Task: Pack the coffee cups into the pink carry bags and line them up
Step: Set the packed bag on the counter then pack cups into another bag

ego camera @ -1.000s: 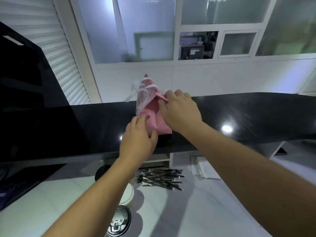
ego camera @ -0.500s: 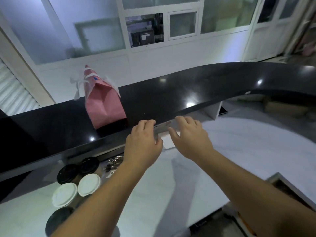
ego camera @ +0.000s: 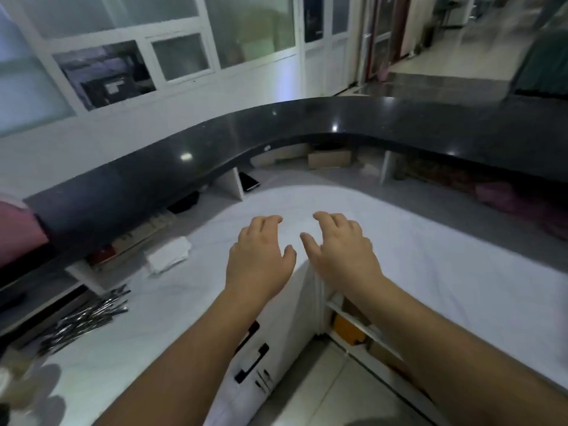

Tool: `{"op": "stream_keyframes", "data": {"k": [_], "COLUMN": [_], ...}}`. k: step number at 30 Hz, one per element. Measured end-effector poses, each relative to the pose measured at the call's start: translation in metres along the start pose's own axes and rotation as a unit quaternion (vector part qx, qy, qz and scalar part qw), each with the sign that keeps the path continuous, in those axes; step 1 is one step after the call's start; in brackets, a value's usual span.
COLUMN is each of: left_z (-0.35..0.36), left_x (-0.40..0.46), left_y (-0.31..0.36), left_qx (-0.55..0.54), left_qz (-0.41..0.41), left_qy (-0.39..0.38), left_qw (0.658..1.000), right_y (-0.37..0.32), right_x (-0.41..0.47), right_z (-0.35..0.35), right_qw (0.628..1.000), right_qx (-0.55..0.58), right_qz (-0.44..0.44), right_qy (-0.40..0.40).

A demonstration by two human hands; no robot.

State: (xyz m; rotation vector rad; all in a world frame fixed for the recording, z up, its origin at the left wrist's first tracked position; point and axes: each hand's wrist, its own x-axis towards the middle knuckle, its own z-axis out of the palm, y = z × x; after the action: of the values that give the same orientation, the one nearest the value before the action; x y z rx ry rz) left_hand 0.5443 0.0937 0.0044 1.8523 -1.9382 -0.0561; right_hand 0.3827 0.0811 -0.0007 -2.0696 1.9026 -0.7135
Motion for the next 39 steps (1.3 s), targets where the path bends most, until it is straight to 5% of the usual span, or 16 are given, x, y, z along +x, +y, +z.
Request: {"op": "stream_keyframes", "data": {"k": [10, 24, 33, 39], "left_z": [0.103, 0.221, 0.271, 0.293], "left_x": [0.001, 0.038, 0.029, 0.008], "left_y": [0.21, 0.457, 0.582, 0.655], "left_qx": [-0.055, -0.15, -0.152, -0.134], "left_qz": [0.197, 0.396, 0.43, 0.363], "left_qy": [-0.097, -0.245, -0.324, -0.338], "left_qw": [0.974, 0.872, 0.829, 0.858], "right_y": [0.194, 0.398, 0.482, 0.547], "right_x": [-0.082, -0.131, -0.154, -0.143], "right_z": [-0.108, -0.242, -0.307, -0.349], "right_qw": [0.972, 0.853, 0.812, 0.841], "right_qx": [-0.059, -0.117, -0.103, -0.118], "right_qz": [0.209, 0.461, 0.527, 0.494], "right_qy": [0.091, 0.215, 0.228, 0.186]}}
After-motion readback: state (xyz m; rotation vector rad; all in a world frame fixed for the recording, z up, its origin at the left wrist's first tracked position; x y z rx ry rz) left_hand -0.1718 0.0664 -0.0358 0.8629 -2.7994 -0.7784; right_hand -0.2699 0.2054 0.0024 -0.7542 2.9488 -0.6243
